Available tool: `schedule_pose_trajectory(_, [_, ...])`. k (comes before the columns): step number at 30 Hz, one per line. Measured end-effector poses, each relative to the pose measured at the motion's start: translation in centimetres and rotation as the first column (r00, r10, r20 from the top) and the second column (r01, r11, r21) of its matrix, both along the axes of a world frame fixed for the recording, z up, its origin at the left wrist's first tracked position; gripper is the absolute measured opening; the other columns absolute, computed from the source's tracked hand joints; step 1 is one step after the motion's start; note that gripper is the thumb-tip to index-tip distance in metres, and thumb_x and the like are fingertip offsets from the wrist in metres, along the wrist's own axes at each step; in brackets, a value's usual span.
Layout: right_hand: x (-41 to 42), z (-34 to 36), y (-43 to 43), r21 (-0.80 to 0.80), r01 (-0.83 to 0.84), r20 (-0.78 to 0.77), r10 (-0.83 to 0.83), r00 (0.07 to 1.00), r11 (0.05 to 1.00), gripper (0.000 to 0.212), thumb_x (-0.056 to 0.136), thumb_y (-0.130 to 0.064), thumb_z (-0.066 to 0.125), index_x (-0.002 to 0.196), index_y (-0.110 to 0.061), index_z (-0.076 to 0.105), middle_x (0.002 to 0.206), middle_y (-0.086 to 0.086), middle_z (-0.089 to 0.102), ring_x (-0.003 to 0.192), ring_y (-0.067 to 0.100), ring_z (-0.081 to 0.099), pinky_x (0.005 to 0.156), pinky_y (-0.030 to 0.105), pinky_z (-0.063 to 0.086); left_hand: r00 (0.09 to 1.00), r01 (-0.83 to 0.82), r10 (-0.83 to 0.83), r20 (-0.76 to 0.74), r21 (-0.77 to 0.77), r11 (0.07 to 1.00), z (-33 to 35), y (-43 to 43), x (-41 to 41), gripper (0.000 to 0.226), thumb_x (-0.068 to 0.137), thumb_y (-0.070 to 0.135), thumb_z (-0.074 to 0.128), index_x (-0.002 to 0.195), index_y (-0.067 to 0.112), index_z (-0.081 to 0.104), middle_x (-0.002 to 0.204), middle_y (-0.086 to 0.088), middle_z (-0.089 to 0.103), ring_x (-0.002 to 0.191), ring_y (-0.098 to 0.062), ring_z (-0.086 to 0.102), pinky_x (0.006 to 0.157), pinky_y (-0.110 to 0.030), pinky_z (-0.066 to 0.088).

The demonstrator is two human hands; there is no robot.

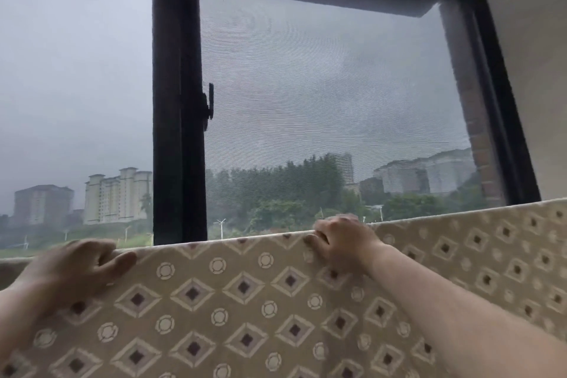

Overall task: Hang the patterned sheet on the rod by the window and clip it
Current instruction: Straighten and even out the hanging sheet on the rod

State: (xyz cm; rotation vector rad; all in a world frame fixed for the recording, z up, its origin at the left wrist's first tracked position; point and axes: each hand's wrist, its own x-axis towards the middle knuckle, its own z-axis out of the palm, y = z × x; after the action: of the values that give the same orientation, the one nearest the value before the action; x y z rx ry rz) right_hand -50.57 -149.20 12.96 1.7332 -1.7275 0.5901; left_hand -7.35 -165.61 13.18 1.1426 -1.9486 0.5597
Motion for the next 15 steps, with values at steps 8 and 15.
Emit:
schedule_pose_trajectory(8, [-6.9,0.5,1.3,0.089,-0.14,0.098,0.132,0.986,0.986,0.025,0.094,-0.035,0.042,0.072,-0.025,0.047,0.097,0.007,0.066,0.095,0.026,0.06,0.079,0.033,0.041,0.986,0.045,-0.06,0.154,0.099,0.994,0.6,8.2,-19.2,0.043,0.087,0.062,0.041,0.071,0.023,0.052,0.069,0.009,0.06,0.066,-0.007,0.055,0.061,-0.03,0.043])
schedule_pose_trajectory(15, [-13.9,0.5,3.5,0.061,-0.128,0.064,0.124,0.99,0.99,0.034,0.092,-0.049,0.04,0.066,-0.028,0.042,0.081,-0.004,0.06,0.082,0.02,0.056,0.076,0.034,0.044,0.985,0.053,-0.051,0.167,-0.01,0.999,0.1,9.2,-29.3,0.051,0.088,0.069,0.03,0.076,0.027,0.055,0.075,0.015,0.061,0.069,-0.002,0.056,0.055,-0.023,0.037])
